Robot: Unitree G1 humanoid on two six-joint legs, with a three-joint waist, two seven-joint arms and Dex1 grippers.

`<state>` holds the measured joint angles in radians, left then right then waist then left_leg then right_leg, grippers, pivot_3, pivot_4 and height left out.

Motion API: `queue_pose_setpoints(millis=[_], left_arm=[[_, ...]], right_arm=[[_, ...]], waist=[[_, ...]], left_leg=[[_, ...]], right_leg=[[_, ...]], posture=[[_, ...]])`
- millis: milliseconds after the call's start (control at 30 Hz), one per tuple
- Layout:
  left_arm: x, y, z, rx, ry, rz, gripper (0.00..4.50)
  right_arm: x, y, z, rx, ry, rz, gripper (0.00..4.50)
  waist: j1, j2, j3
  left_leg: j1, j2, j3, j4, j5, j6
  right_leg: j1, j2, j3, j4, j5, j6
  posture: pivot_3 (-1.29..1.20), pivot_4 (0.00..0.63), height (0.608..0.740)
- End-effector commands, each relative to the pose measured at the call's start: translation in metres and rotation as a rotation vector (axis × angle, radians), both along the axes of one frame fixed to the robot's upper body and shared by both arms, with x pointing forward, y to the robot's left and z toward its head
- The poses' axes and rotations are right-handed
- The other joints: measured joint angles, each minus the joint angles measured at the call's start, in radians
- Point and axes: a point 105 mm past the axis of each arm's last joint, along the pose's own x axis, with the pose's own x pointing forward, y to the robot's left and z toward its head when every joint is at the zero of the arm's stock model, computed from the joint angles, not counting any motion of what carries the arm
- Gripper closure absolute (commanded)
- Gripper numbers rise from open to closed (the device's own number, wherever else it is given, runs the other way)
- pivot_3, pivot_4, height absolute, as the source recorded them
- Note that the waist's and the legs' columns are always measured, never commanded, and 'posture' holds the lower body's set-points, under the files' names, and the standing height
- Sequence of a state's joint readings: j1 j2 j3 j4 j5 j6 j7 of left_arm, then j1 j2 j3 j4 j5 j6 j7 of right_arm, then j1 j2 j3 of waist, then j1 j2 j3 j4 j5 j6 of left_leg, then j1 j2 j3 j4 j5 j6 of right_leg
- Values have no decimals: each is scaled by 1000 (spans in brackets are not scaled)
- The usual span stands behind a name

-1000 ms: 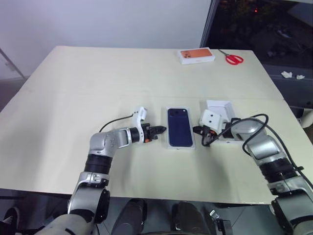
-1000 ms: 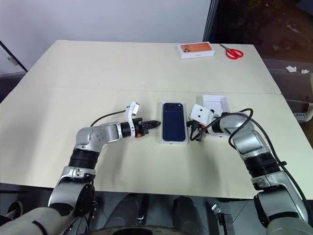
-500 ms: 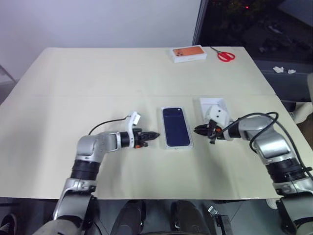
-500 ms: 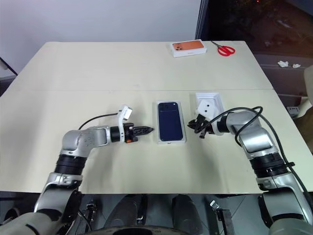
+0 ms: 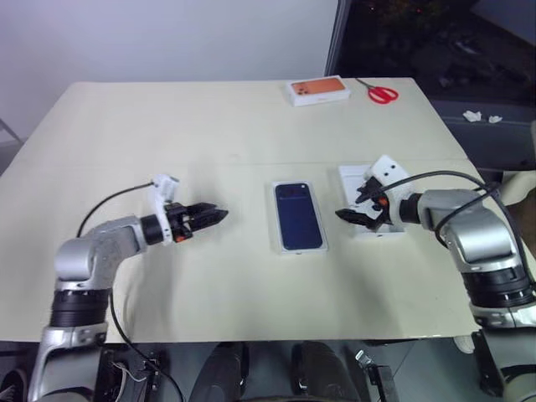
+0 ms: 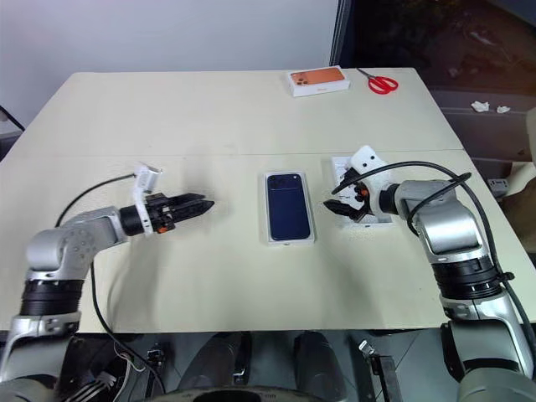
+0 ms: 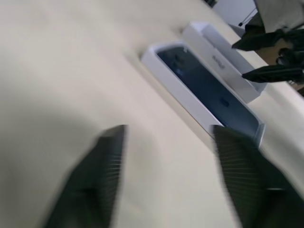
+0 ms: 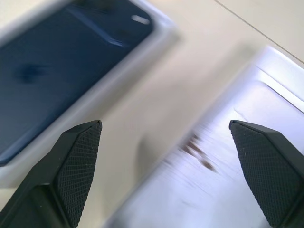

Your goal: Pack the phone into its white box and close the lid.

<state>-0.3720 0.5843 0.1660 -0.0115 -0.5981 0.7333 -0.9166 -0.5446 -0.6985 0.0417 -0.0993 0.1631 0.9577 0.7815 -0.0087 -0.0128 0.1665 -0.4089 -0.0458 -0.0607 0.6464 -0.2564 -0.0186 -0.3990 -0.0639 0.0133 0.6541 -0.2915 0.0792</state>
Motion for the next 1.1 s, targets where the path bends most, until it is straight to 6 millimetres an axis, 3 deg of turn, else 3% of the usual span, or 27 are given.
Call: queue_pose_setpoints(millis=[33, 167, 300, 400, 700, 800, 1033, 1100], left_arm=[[-13, 2, 23, 60, -215, -86, 658], [-32, 8, 19, 93, -243, -164, 658], [-35, 17, 13, 115, -175, -163, 658], [-38, 22, 15, 92, -124, -166, 10], [-49, 27, 24, 97, -186, -188, 10], [-48, 26, 23, 107, -195, -191, 0], [-47, 20, 27, 87, -206, -196, 0], [-46, 20, 27, 85, -208, -192, 0]], right_arm=[[1, 1, 11, 6, -40, -73, 0], [-6, 9, -4, 45, 32, -118, 0], [-5, 16, -2, 79, 46, -143, 0], [-5, 16, -4, 85, 60, -173, 0], [-5, 19, -8, 97, 94, -231, 0], [-2, 17, -8, 94, 80, -252, 879], [3, 12, -9, 57, 53, -275, 4466], [6, 9, -6, 60, 37, -288, 4466]], waist=[[-1, 1, 0], [-3, 2, 1], [-4, 3, 2], [-3, 3, 2], [-6, 4, 2], [-5, 4, 2], [-5, 4, 2], [-6, 4, 2]], left_leg=[[0, 0, 0, 0, 0, 0], [0, 1, 1, -1, 0, 0], [-1, 1, 1, -2, 0, 0], [-1, 1, 1, -2, 0, 1], [-1, 1, 2, -2, 0, 1], [-1, 1, 2, -2, 0, 1], [-1, 1, 2, -1, 0, 1], [-1, 1, 2, -1, 0, 1]], right_leg=[[0, 0, 0, 0, 0, 0], [-1, 0, 1, 0, 0, 0], [-3, 0, 1, 0, 0, 0], [-2, 0, 1, 0, 0, -1], [-3, 0, 1, 1, 0, 0], [-3, 0, 1, 1, 0, 0], [-3, 0, 1, 1, 0, 0], [-3, 0, 1, 1, 0, 0]], posture=[[0, 150, 740], [0, 150, 740], [0, 150, 740], [0, 150, 740], [0, 150, 740], [0, 150, 740], [0, 150, 740], [0, 150, 740]])
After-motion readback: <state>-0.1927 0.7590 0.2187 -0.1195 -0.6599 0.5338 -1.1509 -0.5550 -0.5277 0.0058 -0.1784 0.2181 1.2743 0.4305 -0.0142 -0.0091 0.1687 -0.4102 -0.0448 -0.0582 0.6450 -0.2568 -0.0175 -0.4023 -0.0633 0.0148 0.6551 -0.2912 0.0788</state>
